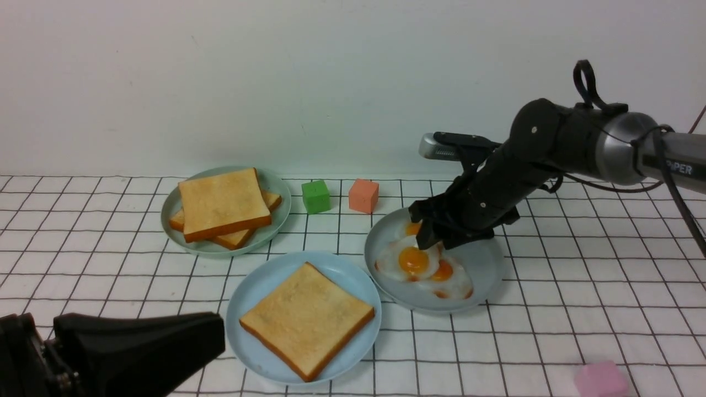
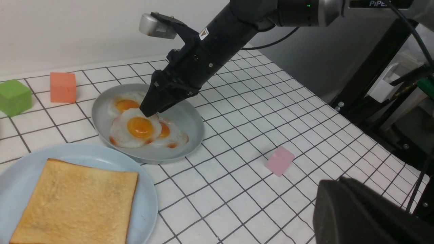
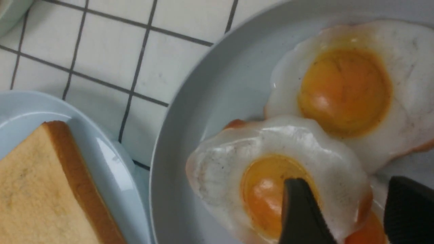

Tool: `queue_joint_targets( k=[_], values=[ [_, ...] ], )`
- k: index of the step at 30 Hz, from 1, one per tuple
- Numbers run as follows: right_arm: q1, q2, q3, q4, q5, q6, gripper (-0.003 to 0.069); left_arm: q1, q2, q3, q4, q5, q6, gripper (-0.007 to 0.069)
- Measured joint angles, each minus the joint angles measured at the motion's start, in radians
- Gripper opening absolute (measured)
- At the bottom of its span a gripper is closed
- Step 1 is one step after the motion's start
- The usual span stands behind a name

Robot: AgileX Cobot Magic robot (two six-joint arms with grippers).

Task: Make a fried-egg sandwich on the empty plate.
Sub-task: Use the right arm to grab a fried egg

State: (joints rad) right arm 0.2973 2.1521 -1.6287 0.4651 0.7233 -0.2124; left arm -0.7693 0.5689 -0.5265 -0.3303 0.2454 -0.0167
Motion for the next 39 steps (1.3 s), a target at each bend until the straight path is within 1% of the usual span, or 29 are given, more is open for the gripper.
queue_joint_targets(
  k=[12,32,35,36,37,38,39],
  values=[
    [0.000,0.026,-0.001,0.022,-0.040,0.000,0.0359,0.000,0.000,0.000,0.000,0.003,0.000,-0.0013],
    [0.000,0.032,-0.002,0.051,-0.061,0.001,0.0357,0.000,0.000,0.000,0.000,0.018,0.000,-0.0013],
    [0.000,0.033,-0.002,0.053,-0.055,0.001,0.0337,0.000,0.000,0.000,0.000,0.018,0.001,-0.0013],
    [0.000,0.033,-0.002,0.056,-0.052,0.001,0.0314,0.000,0.000,0.000,0.000,0.018,0.001,-0.0013],
    [0.000,0.033,-0.002,0.056,-0.052,0.001,0.0310,0.000,0.000,0.000,0.000,0.018,0.001,-0.0013],
    [0.000,0.033,-0.003,0.056,-0.048,0.001,0.0277,0.000,0.000,0.000,0.000,0.018,0.002,-0.0013],
    [0.000,0.033,-0.003,0.056,-0.049,0.001,0.0272,0.000,0.000,0.000,0.000,0.018,0.002,-0.0013]
  ],
)
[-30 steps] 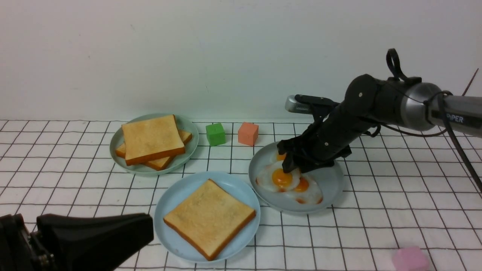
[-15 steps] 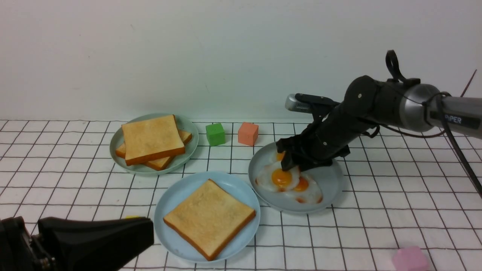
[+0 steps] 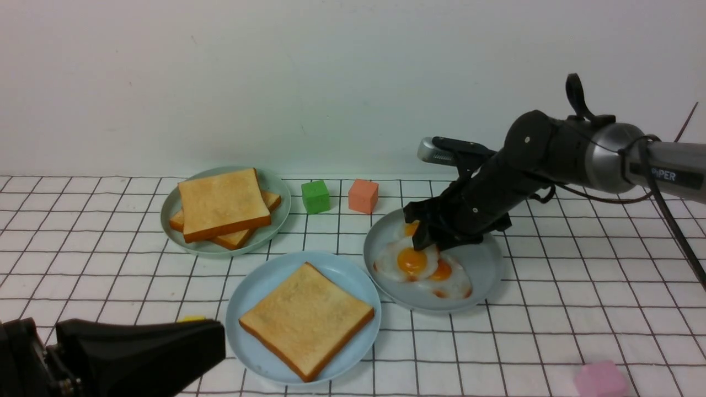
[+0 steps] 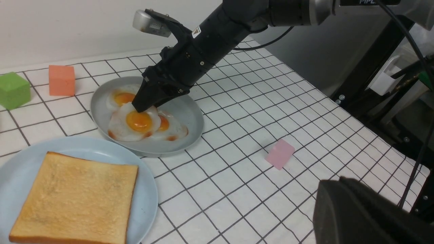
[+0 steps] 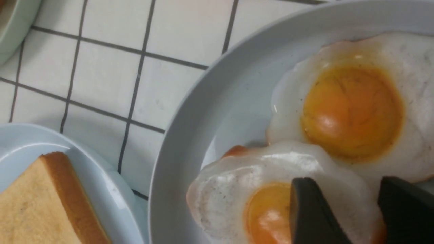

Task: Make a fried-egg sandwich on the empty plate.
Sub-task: Use the right arm to grab a fried egg, then use the right arm to place the fried egg on the slice of bread in the middle

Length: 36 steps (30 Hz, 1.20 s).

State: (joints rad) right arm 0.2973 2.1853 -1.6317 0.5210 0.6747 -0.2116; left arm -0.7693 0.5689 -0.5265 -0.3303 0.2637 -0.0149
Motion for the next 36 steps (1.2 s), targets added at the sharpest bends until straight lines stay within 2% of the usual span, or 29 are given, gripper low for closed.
queue_joint_targets(
  k=[2,5,13,15,21,27,33,36],
  values=[
    [0.000,0.000,-0.001,0.000,0.009,0.000,0.0197,0.000,0.000,0.000,0.000,0.000,0.000,-0.0013],
    [0.000,-0.002,-0.003,0.001,0.025,0.000,0.0140,0.000,0.000,0.000,0.000,0.000,0.000,-0.0013],
    [0.000,-0.047,-0.007,0.000,0.069,0.000,0.0099,0.000,0.000,0.000,0.000,0.000,0.000,-0.0011],
    [0.000,-0.090,-0.007,0.000,0.108,0.000,0.0077,0.000,0.000,0.000,0.000,0.000,0.000,-0.0010],
    [0.004,-0.227,-0.007,0.003,0.233,-0.003,0.0077,0.000,0.000,0.000,0.031,0.000,0.001,-0.0010],
    [0.083,-0.303,-0.007,0.176,0.298,-0.071,0.0077,0.000,0.001,0.000,0.123,0.000,0.001,-0.0010],
    [0.172,-0.213,0.018,0.299,0.266,-0.124,0.0077,0.000,0.001,0.000,0.182,0.001,0.001,-0.0010],
    [0.173,-0.154,0.020,0.355,0.242,-0.139,0.0077,0.000,0.001,0.000,0.186,0.001,0.001,-0.0010]
  ],
)
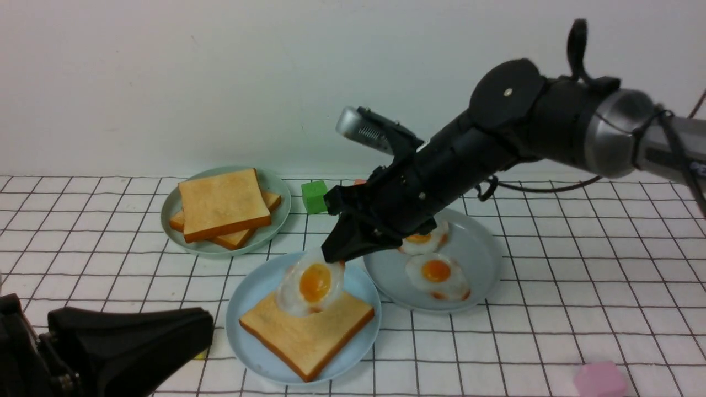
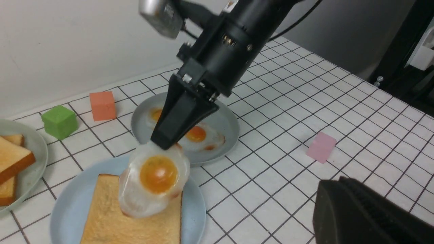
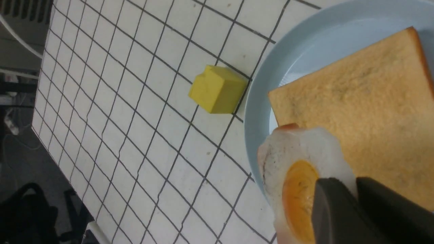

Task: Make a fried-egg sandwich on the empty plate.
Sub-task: Use the right arm to place the fried egg on the slice of bread in the middle

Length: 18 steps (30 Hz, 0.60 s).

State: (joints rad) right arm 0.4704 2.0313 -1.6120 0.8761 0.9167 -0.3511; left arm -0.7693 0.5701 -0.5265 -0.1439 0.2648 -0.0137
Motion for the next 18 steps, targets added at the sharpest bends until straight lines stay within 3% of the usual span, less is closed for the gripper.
queue_joint_targets(
  k=[4,11,18],
  values=[
    [-0.001,0.070,0.001,0.083,-0.032,-0.018,0.0077,0.000,0.000,0.000,0.003,0.000,0.000,-0.0010],
    [-0.001,0.113,0.002,0.100,-0.035,0.006,0.0104,0.000,0.000,0.000,0.003,0.000,0.000,-0.0010],
    [-0.010,0.123,-0.002,0.010,-0.021,0.020,0.0360,0.000,0.002,0.000,0.003,0.010,0.000,-0.0010]
  ],
)
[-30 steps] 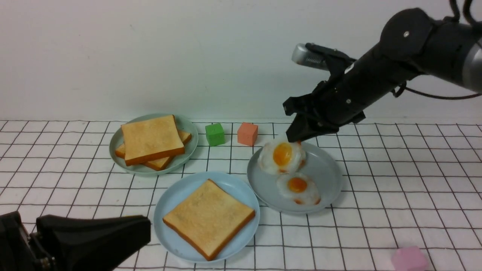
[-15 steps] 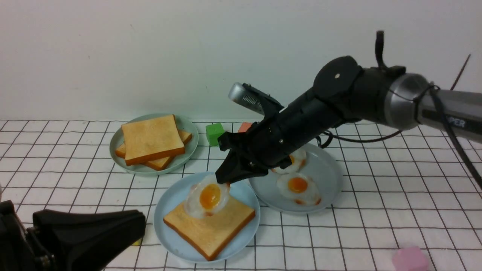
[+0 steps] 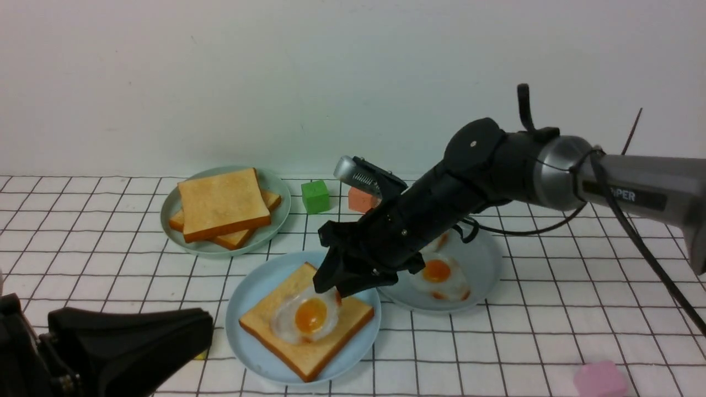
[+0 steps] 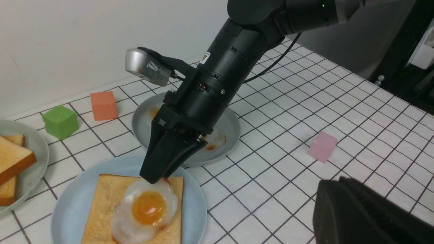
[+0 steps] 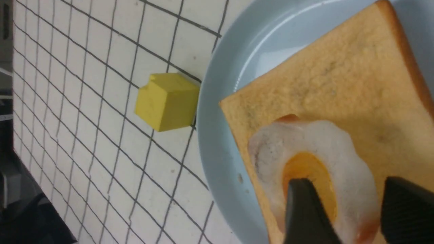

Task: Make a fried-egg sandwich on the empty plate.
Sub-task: Use the right arm to place the fried egg on the slice of bread in the middle, then use the left arm to grab a slice of bread

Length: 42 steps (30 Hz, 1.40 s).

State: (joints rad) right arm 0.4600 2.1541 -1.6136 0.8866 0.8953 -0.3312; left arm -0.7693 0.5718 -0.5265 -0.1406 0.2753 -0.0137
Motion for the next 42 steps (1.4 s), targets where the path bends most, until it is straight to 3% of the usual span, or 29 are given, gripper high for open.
queue_joint_targets(
  k=[1,4,8,11,14,16,18,20,23,27,34,42],
  values=[
    [-0.009,-0.006,-0.005,-0.043,0.019,0.020,0.0407,0.000,0.003,0.000,0.001,0.015,0.000,-0.0010],
    [-0.044,-0.037,-0.009,-0.151,0.063,0.071,0.0451,0.000,0.024,0.000,0.001,0.051,0.000,-0.0010],
    [-0.085,-0.118,-0.016,-0.310,0.129,0.123,0.0438,0.000,0.075,0.000,0.001,0.080,-0.006,-0.0010],
    [-0.101,-0.282,-0.012,-0.512,0.227,0.176,0.0321,0.003,0.196,-0.016,0.011,0.096,-0.062,-0.0010],
    [-0.100,-0.434,0.036,-0.593,0.241,0.203,0.0203,0.039,0.314,-0.086,0.036,0.159,-0.124,-0.0013],
    [-0.100,-0.503,0.065,-0.618,0.241,0.210,0.0142,0.070,0.373,-0.134,0.052,0.203,-0.145,-0.0013],
    [-0.100,-0.664,0.150,-0.641,0.229,0.218,0.0049,0.168,0.507,-0.255,0.081,0.292,-0.152,-0.0013],
    [-0.100,-0.765,0.213,-0.640,0.218,0.220,0.0003,0.245,0.587,-0.325,0.086,0.315,-0.120,-0.0013],
    [-0.100,-0.871,0.289,-0.627,0.202,0.221,-0.0005,0.344,0.685,-0.401,0.075,0.321,-0.051,-0.0013],
    [-0.100,-1.079,0.456,-0.613,0.136,0.221,-0.0003,0.493,0.898,-0.550,0.019,0.323,0.127,-0.0013],
    [-0.100,-1.252,0.566,-0.612,0.055,0.221,0.0002,0.535,1.155,-0.774,0.023,0.349,0.371,-0.0013],
    [-0.100,-1.267,0.573,-0.612,0.085,0.221,0.0006,0.556,1.431,-1.110,0.041,0.595,0.508,-0.0013]
  ],
)
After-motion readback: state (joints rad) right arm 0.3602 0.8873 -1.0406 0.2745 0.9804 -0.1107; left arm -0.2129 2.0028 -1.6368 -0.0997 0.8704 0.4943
